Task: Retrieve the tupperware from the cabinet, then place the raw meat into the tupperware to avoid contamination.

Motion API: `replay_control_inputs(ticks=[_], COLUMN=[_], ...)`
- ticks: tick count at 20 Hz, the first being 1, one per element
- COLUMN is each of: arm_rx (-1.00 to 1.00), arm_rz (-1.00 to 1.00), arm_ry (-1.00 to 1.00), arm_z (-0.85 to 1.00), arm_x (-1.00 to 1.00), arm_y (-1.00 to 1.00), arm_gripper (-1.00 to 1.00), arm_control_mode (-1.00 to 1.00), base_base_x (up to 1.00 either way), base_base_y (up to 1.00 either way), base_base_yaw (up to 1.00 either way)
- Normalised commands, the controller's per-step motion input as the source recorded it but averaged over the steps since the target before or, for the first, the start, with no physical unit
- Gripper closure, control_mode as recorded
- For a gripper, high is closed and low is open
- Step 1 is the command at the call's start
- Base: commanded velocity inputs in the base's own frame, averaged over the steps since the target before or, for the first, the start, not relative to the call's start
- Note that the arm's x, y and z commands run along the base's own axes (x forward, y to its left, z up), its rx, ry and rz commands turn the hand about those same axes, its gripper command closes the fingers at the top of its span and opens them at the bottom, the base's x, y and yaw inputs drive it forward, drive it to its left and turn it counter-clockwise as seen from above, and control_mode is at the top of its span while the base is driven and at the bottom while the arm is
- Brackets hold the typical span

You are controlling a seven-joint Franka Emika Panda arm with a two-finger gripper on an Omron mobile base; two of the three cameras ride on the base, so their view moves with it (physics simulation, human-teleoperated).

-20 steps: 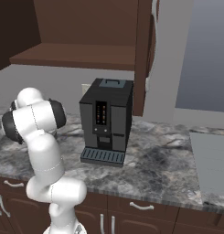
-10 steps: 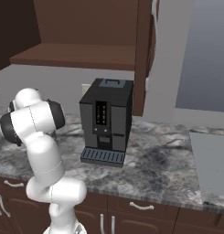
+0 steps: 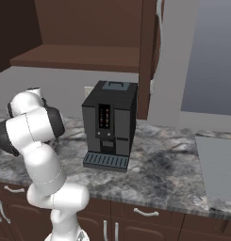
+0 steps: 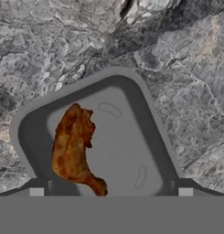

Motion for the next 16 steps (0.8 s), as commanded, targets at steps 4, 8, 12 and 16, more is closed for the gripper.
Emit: replay_control_inputs(ticks=[4, 8, 12, 16], arm_rx=[0.0, 0.0, 0.02, 0.08], arm_rz=[-0.03, -0.02, 0.0, 0.0], arm_ry=[-0.06, -0.12, -0.15, -0.16], arm_z=[0.33, 0.44, 0.49, 0.57], arm_x=[-0.2, -0.33, -0.43, -0.47], arm_y=[-0.23, -0.26, -0.36, -0.39], arm_gripper=[-1.0, -1.0, -1.0, -1.0], arm_control_mode=[-1.0, -1.0, -1.0, -1.0], base_base_x=[0.0, 0.0, 0.0, 0.0], base_base_y=[0.0, 0.0, 0.0, 0.0], base_base_yaw=[0.0, 0.0, 0.0, 0.0])
